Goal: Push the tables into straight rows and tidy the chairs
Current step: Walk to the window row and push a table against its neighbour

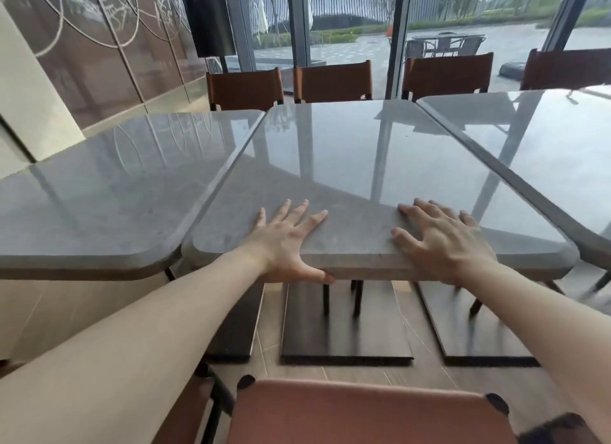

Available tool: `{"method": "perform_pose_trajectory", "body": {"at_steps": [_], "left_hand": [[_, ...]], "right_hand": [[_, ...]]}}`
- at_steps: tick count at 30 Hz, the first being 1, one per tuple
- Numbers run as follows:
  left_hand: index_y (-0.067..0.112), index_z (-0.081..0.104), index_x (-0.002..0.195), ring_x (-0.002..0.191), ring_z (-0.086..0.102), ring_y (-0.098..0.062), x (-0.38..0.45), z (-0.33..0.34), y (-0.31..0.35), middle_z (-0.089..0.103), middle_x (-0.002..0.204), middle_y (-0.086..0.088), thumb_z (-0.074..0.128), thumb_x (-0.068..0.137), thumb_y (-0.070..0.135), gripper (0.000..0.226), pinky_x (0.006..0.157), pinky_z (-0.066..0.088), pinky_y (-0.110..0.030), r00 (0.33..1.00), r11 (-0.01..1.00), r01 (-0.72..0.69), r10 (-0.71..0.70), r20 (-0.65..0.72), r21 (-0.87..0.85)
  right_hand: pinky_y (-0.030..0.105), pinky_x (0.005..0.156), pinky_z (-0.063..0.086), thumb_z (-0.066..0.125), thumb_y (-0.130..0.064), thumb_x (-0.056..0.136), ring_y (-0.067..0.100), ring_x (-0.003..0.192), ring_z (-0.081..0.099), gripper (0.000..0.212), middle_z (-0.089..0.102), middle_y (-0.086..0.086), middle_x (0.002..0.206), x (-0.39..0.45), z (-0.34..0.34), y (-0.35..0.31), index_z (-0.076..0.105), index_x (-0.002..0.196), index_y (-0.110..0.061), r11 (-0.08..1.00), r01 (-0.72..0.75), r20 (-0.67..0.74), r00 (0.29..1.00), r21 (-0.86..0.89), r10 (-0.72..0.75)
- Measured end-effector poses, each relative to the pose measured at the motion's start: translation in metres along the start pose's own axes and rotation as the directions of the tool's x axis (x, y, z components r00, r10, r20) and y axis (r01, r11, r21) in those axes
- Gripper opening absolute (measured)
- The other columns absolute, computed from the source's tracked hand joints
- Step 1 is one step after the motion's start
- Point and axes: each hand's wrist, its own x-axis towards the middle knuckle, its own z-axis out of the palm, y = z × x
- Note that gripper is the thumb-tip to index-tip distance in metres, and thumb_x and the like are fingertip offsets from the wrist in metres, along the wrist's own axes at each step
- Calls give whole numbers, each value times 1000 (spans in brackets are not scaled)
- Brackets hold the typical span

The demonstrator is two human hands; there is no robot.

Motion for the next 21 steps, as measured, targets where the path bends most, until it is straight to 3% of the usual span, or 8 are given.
{"method": "perform_pose_trajectory", "body": {"at_steps": [3, 21], "left_hand": [[48, -4, 157, 157, -11, -24, 2, 0, 1, -8, 170, 6, 41, 45, 99, 130, 122, -5, -63, 1000, 1000, -7, 7, 0, -15], [48, -8, 156, 156, -13, -25, 7, -3, -2, -11, 170, 4, 39, 46, 99, 130, 122, -5, -63, 999, 1000, -25, 26, 25, -12]], "right_hand": [[49, 124, 10, 24, -70, 90, 15, 154, 14, 73, 22, -8, 166, 1, 0, 3, 28, 154, -37, 1000, -1, -2, 1000, -10, 1], [48, 124, 10, 33, -62, 95, 15, 153, 16, 66, 24, -7, 165, 8, -1, 2, 29, 155, -35, 999, 19, -1, 1000, -32, -19]]}}
